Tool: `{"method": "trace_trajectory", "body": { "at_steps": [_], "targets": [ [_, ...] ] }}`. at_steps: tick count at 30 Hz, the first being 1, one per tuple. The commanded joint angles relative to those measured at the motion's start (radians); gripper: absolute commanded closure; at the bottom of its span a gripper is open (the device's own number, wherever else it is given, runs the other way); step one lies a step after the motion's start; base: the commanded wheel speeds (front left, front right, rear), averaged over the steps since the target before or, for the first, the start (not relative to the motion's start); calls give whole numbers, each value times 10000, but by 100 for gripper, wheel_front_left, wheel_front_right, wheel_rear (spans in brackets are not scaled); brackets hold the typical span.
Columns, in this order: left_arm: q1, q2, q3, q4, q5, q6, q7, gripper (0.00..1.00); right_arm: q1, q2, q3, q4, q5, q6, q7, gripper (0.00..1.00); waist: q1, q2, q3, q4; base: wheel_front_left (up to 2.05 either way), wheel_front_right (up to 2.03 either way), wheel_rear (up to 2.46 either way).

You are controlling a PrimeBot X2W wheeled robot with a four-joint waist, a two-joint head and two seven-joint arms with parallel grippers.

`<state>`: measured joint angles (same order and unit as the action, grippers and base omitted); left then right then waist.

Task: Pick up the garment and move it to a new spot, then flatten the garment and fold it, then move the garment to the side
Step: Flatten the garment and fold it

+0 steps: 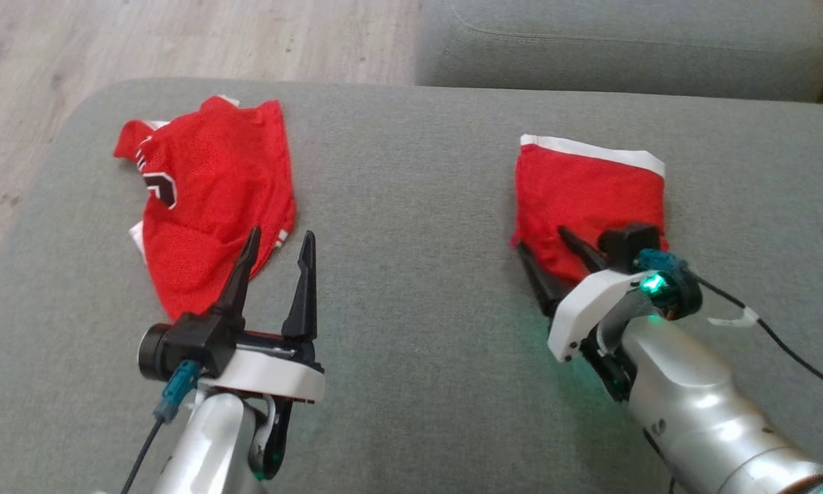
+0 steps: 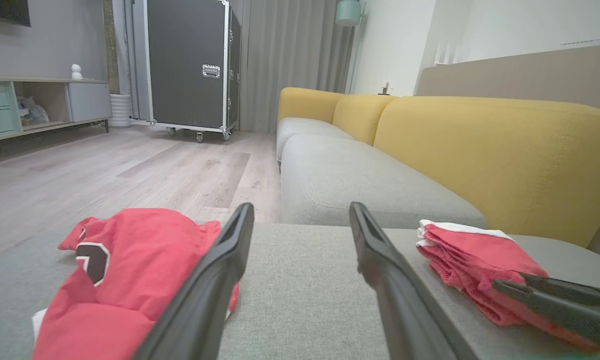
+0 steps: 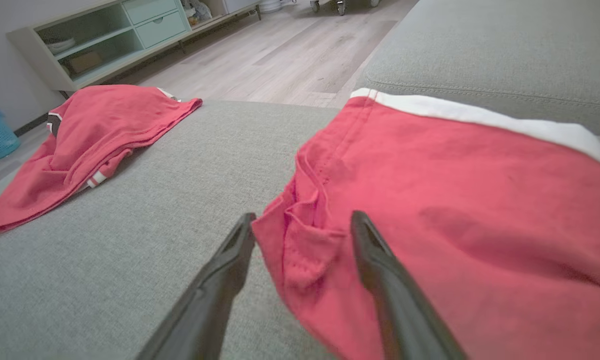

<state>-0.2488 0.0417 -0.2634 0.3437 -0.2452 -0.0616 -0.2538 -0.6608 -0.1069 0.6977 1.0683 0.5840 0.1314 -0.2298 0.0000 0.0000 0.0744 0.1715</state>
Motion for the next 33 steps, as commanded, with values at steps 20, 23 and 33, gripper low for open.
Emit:
{"method": "trace_trajectory", "body": {
  "at_steps": [20,23,33],
  "targets": [
    [-216,85,572,-1123,93,-88,-80,0,861,-1210,-4309,-3725,-2380,-7,-318,0,0,0,-284,-2088,0,0,0],
    [-203,85,592,-1136,122,-102,-80,0,1654,-772,-5578,-4564,-3342,-7,-318,0,0,0,-239,-2299,0,0,0],
    [147,85,803,-1367,10,-10,-80,0,3664,502,-7142,-6536,-4902,-7,-319,0,0,0,-98,-2660,0,0,0]
  ]
}}
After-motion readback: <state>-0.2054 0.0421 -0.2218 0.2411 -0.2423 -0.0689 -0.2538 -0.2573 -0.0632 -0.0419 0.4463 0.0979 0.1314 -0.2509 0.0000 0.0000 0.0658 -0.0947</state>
